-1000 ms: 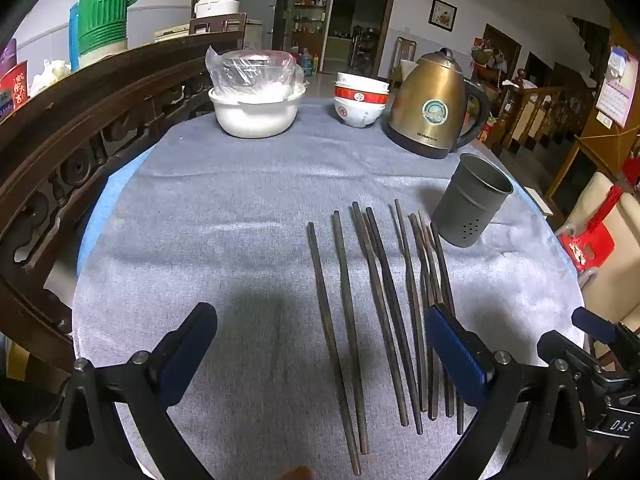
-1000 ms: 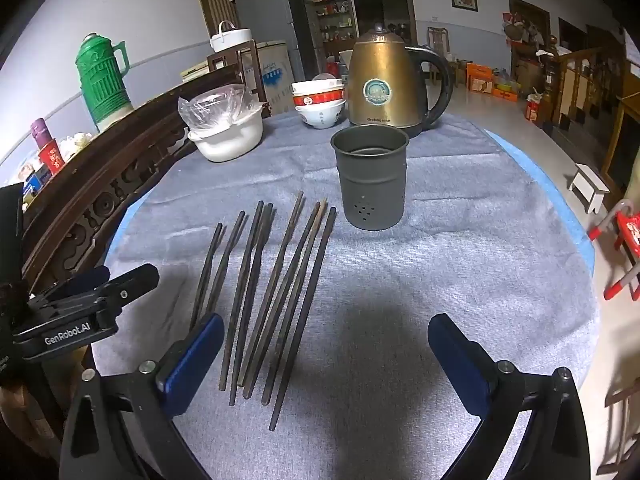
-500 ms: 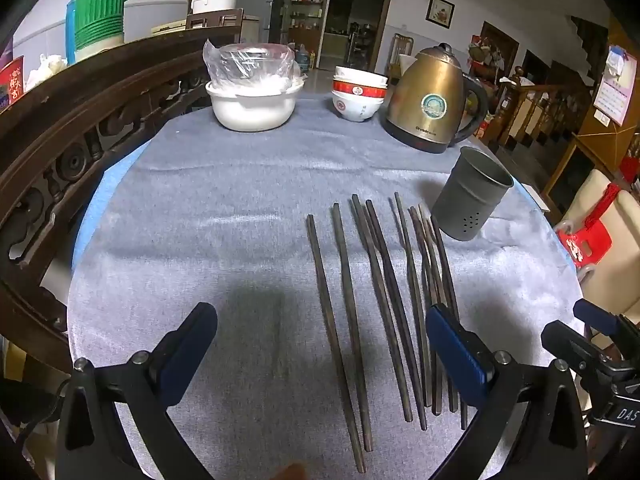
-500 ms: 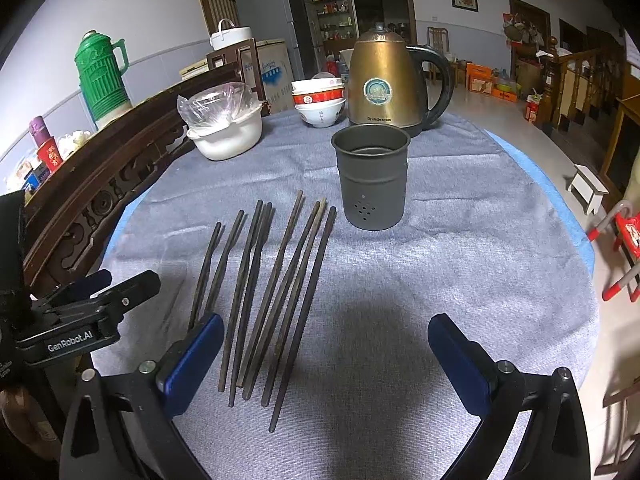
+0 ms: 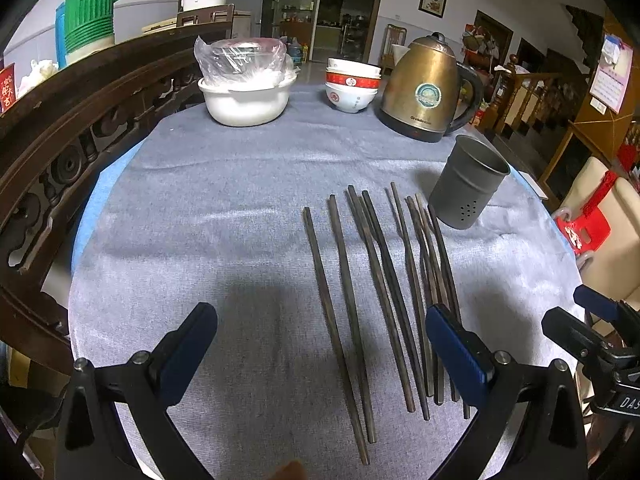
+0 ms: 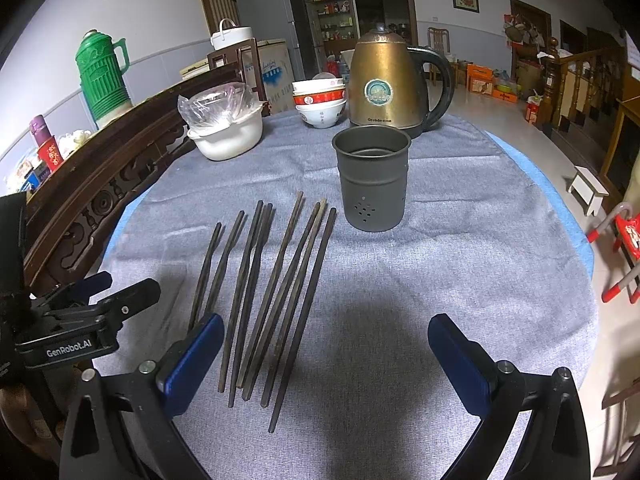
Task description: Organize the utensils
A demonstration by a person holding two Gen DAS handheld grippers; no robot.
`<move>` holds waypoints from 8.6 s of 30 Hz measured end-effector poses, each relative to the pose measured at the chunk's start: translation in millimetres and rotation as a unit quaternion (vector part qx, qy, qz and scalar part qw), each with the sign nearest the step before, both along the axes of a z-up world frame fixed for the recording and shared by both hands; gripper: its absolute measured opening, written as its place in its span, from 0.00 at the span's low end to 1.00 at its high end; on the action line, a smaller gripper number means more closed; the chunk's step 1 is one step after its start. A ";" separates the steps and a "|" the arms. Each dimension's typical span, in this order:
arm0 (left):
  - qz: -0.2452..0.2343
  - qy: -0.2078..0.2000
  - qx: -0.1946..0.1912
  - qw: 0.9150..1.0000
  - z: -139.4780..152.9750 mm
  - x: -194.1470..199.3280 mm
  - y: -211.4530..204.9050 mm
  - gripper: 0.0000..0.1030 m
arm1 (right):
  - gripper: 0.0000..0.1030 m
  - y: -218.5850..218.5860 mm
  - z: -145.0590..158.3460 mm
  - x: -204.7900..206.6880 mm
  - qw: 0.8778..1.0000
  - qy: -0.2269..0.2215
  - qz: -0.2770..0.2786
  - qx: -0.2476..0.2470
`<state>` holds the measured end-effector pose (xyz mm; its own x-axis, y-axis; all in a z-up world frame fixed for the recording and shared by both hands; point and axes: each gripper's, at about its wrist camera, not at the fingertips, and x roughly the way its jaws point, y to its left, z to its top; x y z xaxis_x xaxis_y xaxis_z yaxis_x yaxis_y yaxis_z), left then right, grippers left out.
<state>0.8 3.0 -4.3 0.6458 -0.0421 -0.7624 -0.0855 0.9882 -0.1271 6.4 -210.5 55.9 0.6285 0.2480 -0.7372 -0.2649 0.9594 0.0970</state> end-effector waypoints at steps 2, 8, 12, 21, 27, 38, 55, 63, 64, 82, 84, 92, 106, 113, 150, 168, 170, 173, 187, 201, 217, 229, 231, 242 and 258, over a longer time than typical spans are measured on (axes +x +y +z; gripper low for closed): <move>-0.001 0.001 0.000 1.000 -0.1 -0.3 0.2 1.00 | 1.00 0.2 0.2 -0.3 1.000 0.000 0.000 0.000; -0.001 0.003 0.000 1.000 -0.6 -0.2 0.3 1.00 | 1.00 -0.4 0.6 -0.2 1.000 -0.001 -0.001 0.000; -0.002 0.003 0.000 1.000 -1.5 -0.7 -0.2 1.00 | 1.00 -0.7 -0.1 -0.3 1.000 0.000 -0.001 0.000; -0.004 0.002 -0.002 1.000 -2.4 -1.9 -1.2 1.00 | 1.00 -1.8 -1.2 -0.2 1.000 0.002 -0.002 0.000; -0.001 0.003 -0.002 1.000 -2.4 -2.4 0.0 1.00 | 1.00 -1.8 -2.1 -1.4 1.000 0.004 -0.002 0.001; -0.001 0.005 -0.007 1.000 -4.8 -2.1 3.4 1.00 | 1.00 4.0 -1.1 -0.5 1.000 0.007 0.004 -0.002; 0.001 0.006 0.000 1.000 -7.7 2.3 5.5 1.00 | 1.00 9.4 -3.8 7.9 1.000 0.012 0.015 0.004; 0.009 0.023 0.001 1.000 -22.1 5.6 11.3 1.00 | 1.00 3.6 -13.9 17.1 0.999 0.035 0.015 0.029; 0.011 0.026 0.001 1.000 -24.4 6.2 13.2 1.00 | 1.00 1.8 -16.7 21.9 0.999 0.041 0.013 0.032; 0.036 0.087 -0.009 0.996 -47.2 30.8 30.8 1.00 | 0.38 20.9 -76.1 131.4 0.979 0.201 -0.017 0.017; 0.037 0.096 -0.008 0.995 -49.4 38.0 28.1 1.00 | 0.37 24.7 -76.1 132.7 0.979 0.201 -0.015 0.001; 0.043 0.163 -0.015 0.986 -59.1 74.7 24.4 0.79 | 0.17 28.1 -77.0 131.7 0.978 0.204 0.022 -0.042; -0.005 0.220 0.028 0.975 -58.7 84.3 21.0 0.06 | 0.13 33.8 -76.8 117.2 0.966 0.212 0.110 -0.100; -0.002 0.250 -0.015 0.968 -59.5 105.0 45.1 0.45 | 0.19 39.0 -75.7 122.7 0.954 0.250 0.132 -0.100; 0.028 0.158 -0.120 0.980 -20.2 100.1 119.1 0.05 | 0.07 49.8 -19.2 117.0 0.981 0.172 0.090 0.022; 0.120 -0.176 0.002 0.977 52.8 57.2 91.2 0.05 | 0.07 -11.5 38.5 58.6 0.981 -0.184 -0.033 0.052; 0.119 -0.179 0.009 0.977 49.6 51.7 91.0 0.05 | 0.07 -12.7 39.8 49.9 0.979 -0.197 -0.030 0.044; 0.120 -0.196 0.018 0.973 53.7 36.5 93.2 0.06 | 0.07 -21.3 43.6 30.0 0.979 -0.197 -0.029 0.053; 0.107 -0.191 -0.055 0.974 72.3 -8.3 105.8 0.06 | 0.07 -44.8 58.7 -3.1 0.977 -0.192 -0.038 0.081; 0.046 -0.234 -0.206 0.949 127.3 44.5 89.1 0.06 | 0.07 -74.7 119.9 1.0 0.942 -0.289 -0.082 0.149; 0.015 -0.273 -0.211 0.938 146.2 141.6 13.7 0.06 | 0.07 -79.5 127.2 77.1 0.922 -0.318 -0.124 0.181; -0.018 -0.214 -0.156 0.964 103.4 181.3 -26.7 0.06 | 0.07 -60.5 76.8 132.8 0.958 -0.228 -0.096 0.147; -0.026 -0.205 -0.149 0.967 97.4 183.3 -33.0 0.06 | 0.07 -58.7 68.4 137.1 0.962 -0.213 -0.091 0.141; -0.047 -0.156 -0.109 0.981 83.3 181.9 -43.5 0.21 | 0.09 -56.2 49.0 152.6 0.979 -0.136 -0.086 0.121; 0.030 -0.195 -0.064 0.978 94.5 68.7 47.6 0.85 | 0.77 -72.5 70.0 62.1 0.974 -0.160 -0.112 0.115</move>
<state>69.6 50.7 90.2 0.8909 -0.0742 -0.4481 -0.0632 0.9567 -0.2841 68.5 -283.0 125.9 0.8744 0.2136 -0.4356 -0.1027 0.9590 0.2641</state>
